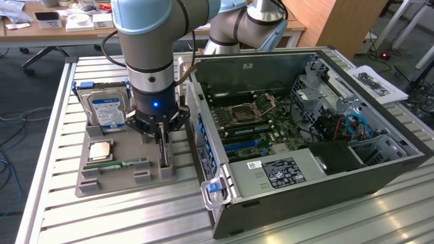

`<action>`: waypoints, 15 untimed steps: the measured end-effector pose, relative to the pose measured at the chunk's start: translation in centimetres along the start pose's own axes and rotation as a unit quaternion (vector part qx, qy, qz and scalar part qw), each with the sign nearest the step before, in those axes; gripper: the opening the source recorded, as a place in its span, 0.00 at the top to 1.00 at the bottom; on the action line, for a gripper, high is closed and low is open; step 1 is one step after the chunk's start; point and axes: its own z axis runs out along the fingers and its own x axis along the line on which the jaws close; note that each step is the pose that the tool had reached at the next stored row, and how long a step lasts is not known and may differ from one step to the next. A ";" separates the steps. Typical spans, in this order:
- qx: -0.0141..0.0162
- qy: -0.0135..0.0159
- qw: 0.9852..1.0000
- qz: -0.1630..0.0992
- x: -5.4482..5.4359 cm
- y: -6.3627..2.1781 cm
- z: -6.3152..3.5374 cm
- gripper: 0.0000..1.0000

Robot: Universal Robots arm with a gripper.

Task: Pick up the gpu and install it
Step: 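Pick up the gpu and move the gpu toward the slot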

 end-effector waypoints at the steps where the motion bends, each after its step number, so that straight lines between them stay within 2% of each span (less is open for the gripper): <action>1: 0.000 0.000 1.000 0.000 0.0 0.00 -0.13 0.73; 8: 0.000 0.000 1.000 0.000 0.0 0.07 -1.59 0.73; 15: 0.000 0.000 1.000 0.000 -0.1 0.17 -3.59 0.73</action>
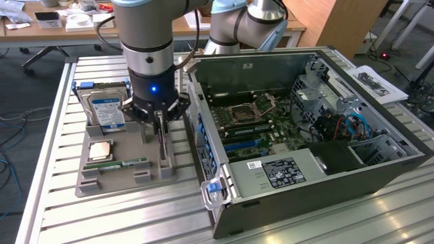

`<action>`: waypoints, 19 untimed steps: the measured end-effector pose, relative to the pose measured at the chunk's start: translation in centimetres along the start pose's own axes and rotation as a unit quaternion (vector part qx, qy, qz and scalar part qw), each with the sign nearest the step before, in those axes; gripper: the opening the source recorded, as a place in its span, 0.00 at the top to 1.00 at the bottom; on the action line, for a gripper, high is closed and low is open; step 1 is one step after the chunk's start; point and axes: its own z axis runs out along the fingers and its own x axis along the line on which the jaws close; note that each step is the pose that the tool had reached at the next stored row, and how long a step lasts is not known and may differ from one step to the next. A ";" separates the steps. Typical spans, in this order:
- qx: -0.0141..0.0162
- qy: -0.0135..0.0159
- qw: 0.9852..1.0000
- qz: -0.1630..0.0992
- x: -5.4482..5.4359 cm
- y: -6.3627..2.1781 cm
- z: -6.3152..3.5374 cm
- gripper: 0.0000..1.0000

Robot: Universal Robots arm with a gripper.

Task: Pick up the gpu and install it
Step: 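Pick up the gpu and move the gpu toward the slot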

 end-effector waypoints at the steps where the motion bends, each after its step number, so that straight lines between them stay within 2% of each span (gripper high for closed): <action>1: 0.000 0.000 1.000 0.000 0.0 0.01 -0.33 0.73; 4: 0.000 0.000 1.000 0.000 0.0 0.06 -1.35 0.73; 7: 0.000 0.000 1.000 0.000 -0.1 0.21 -4.67 0.73; 8: 0.000 -0.001 1.000 0.000 -0.2 0.28 -6.27 0.73; 19: 0.000 -0.002 1.000 0.000 -0.2 0.40 -8.75 0.73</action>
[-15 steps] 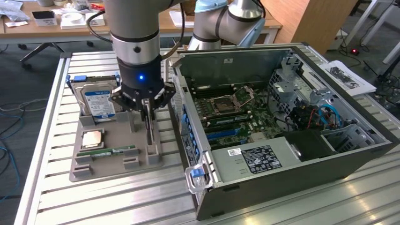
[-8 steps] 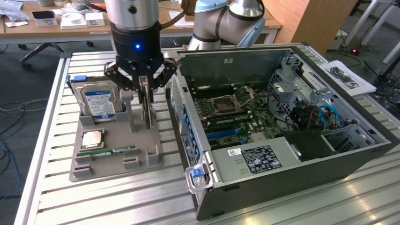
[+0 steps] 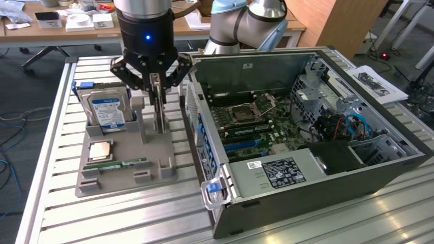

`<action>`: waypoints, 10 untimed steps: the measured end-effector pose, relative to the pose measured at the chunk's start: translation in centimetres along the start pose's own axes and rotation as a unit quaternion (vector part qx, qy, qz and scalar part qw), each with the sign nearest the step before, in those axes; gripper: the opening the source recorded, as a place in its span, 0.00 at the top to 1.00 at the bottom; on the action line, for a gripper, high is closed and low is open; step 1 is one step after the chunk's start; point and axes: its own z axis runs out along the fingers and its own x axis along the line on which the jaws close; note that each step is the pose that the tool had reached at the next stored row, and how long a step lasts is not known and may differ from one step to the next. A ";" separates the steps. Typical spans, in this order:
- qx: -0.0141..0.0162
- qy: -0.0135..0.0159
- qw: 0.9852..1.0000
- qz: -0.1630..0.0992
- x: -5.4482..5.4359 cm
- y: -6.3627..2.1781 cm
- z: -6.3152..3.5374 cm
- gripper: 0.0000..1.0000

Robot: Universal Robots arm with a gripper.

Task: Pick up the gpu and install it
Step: 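Pick up the gpu and move the gpu toward the slot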

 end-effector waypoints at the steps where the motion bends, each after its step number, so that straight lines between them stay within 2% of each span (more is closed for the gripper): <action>1: 0.000 0.000 1.000 0.000 0.0 0.01 -0.21 0.73; 10: 0.000 -0.001 1.000 0.000 -0.1 0.09 -2.03 0.73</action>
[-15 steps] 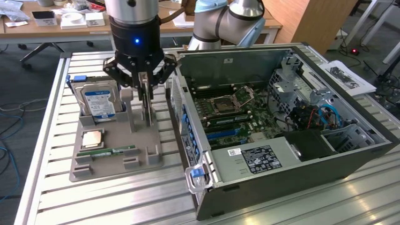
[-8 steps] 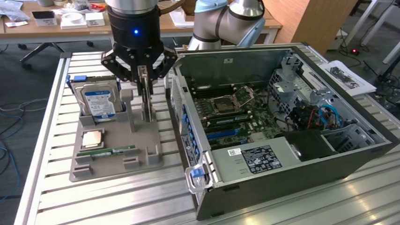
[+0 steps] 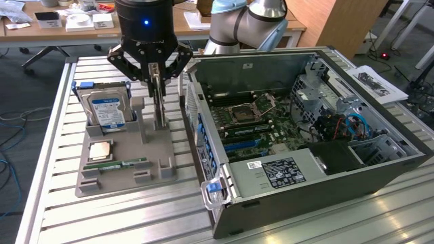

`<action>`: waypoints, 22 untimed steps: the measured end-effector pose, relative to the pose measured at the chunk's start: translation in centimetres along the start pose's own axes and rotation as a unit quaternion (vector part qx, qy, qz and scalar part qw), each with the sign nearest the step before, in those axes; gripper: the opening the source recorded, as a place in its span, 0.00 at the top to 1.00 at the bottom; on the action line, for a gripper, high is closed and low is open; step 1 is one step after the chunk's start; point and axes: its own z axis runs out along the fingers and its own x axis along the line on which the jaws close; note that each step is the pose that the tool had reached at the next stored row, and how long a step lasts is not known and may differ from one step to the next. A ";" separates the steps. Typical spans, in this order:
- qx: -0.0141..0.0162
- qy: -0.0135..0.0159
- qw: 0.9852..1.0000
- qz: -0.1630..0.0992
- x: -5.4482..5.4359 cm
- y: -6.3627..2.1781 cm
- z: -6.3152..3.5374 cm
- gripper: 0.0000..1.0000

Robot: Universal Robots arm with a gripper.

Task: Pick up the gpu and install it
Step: 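Pick up the gpu and move the gpu toward the slot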

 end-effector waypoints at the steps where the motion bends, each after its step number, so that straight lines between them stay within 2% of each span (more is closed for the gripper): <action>1: 0.000 0.000 1.000 0.000 0.0 0.01 -0.19 0.73; 9: 0.000 -0.001 1.000 0.000 -0.1 0.08 -1.82 0.73; 17: 0.000 -0.001 1.000 0.000 -0.1 0.18 -3.88 0.73; 22: 0.000 -0.002 1.000 0.000 -0.1 0.19 -4.21 0.73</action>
